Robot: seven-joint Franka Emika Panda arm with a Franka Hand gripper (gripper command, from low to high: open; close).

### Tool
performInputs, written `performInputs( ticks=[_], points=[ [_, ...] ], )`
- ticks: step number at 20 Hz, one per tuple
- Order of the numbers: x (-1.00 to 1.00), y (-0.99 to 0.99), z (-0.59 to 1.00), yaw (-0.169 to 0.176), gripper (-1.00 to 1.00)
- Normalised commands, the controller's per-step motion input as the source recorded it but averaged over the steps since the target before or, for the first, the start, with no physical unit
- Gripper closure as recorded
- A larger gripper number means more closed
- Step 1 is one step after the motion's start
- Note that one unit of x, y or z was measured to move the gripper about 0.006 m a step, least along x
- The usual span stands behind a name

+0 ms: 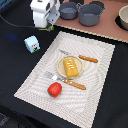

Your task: Interact with the objects in diverse but meaningful ways.

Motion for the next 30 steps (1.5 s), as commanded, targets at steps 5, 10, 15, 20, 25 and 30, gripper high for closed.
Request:
performInputs(
  ticks=[5,10,15,20,25,30],
  points=[
    [0.86,-0.47,-0.11,-0.047,1.0],
    [0.96,-0.25,-0.01,0.0,1.0],
    [1.0,-0.02,0.38,0.0,1.0],
    [1.0,0.0,0.34,0.0,1.0],
    [1.0,0.03,0.34,0.0,1.0],
    [1.0,0.22,0.31,0.0,1.0]
  ],
)
